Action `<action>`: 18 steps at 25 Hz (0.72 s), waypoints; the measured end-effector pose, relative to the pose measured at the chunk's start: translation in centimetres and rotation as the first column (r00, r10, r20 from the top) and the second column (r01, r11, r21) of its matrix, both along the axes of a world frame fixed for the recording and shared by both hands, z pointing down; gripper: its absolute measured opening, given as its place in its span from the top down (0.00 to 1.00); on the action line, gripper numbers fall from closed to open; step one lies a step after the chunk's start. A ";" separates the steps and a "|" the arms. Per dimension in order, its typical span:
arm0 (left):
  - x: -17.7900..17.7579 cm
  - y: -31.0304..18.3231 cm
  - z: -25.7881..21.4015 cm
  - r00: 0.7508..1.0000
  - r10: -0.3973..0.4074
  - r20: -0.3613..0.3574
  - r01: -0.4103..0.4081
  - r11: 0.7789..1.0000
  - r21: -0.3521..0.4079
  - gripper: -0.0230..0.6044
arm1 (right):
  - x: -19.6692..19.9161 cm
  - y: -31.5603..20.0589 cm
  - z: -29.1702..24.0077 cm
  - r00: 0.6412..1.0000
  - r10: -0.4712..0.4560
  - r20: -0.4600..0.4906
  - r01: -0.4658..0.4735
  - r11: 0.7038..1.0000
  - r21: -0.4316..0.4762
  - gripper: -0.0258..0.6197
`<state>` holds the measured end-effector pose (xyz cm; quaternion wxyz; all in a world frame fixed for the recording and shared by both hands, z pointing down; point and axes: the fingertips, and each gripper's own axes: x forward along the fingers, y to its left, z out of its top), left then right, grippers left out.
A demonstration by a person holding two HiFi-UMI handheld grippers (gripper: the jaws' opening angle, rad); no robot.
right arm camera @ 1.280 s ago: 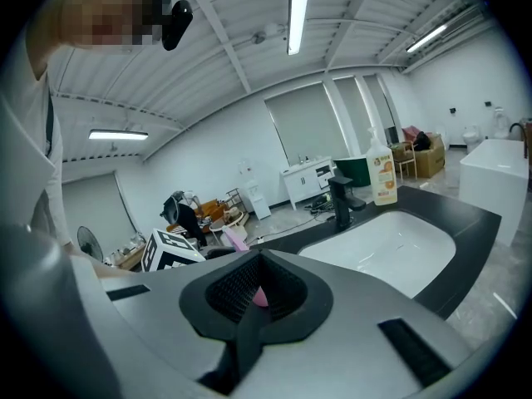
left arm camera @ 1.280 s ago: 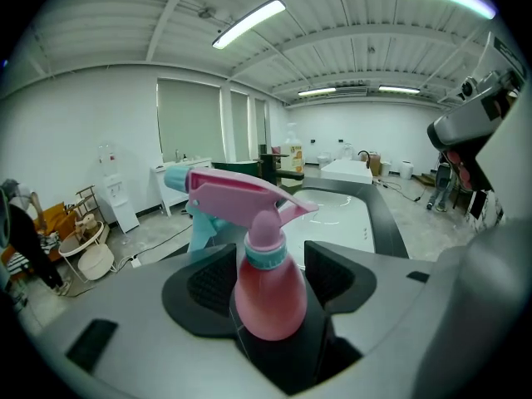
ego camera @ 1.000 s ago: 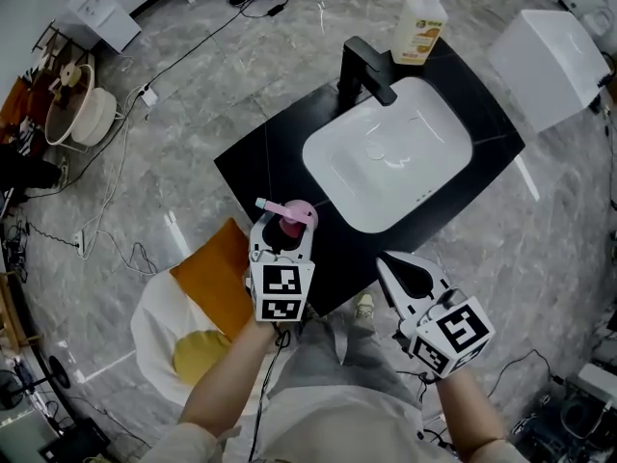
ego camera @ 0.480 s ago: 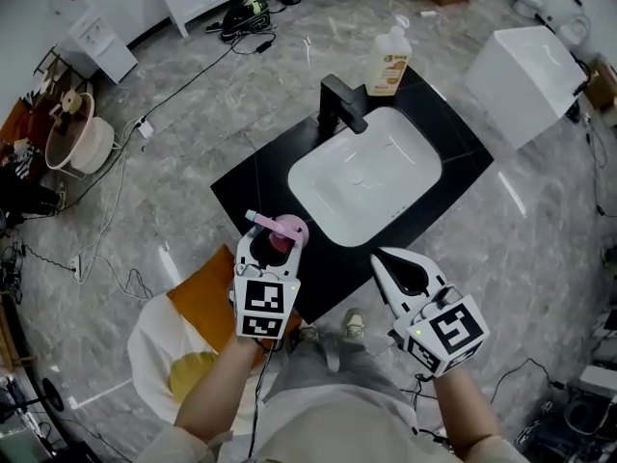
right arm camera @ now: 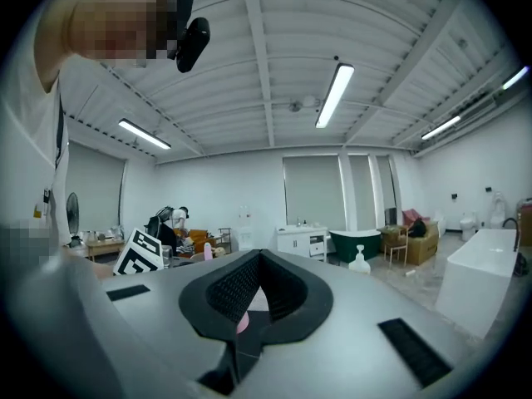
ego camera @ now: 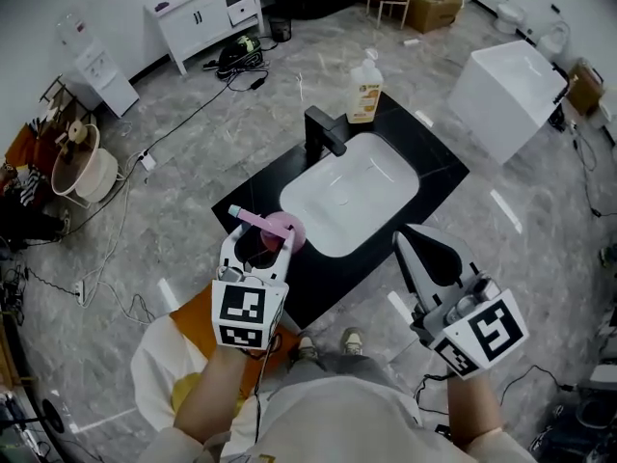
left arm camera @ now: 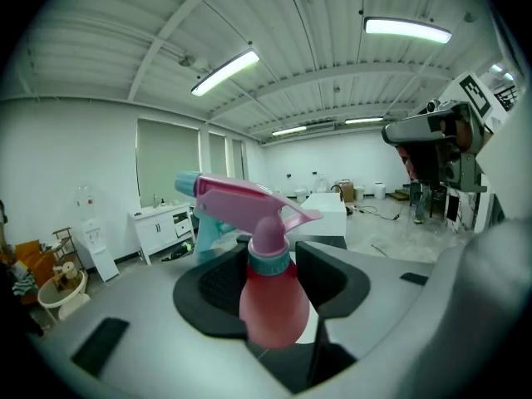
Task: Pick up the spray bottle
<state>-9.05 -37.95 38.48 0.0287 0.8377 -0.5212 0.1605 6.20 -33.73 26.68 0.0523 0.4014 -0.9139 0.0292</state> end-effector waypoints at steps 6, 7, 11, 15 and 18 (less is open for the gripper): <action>1.6 2.2 -6.3 0.997 0.054 0.057 -0.062 0.989 0.134 0.65 | 1.3 2.4 -3.7 1.000 0.011 -0.009 -0.010 0.995 0.104 0.92; 1.8 2.6 -7.2 0.996 0.062 0.062 -0.071 0.986 0.151 0.65 | 1.4 3.0 -4.1 1.000 0.009 -0.017 -0.007 0.994 0.112 0.92; 2.0 4.4 -10.3 0.996 0.063 0.059 -0.074 0.975 0.212 0.64 | 1.9 4.9 -4.8 1.000 0.002 -0.021 0.001 0.992 0.125 0.92; 1.9 5.8 -11.6 0.998 0.055 -0.040 -0.044 0.971 0.237 0.65 | 1.9 6.3 -4.3 0.998 -0.043 -0.044 0.047 0.992 0.113 0.92; 0.8 7.0 -11.0 0.998 0.068 -0.006 -0.064 0.969 0.237 0.65 | 1.9 7.2 -4.6 0.996 -0.063 -0.061 0.069 0.991 0.112 0.92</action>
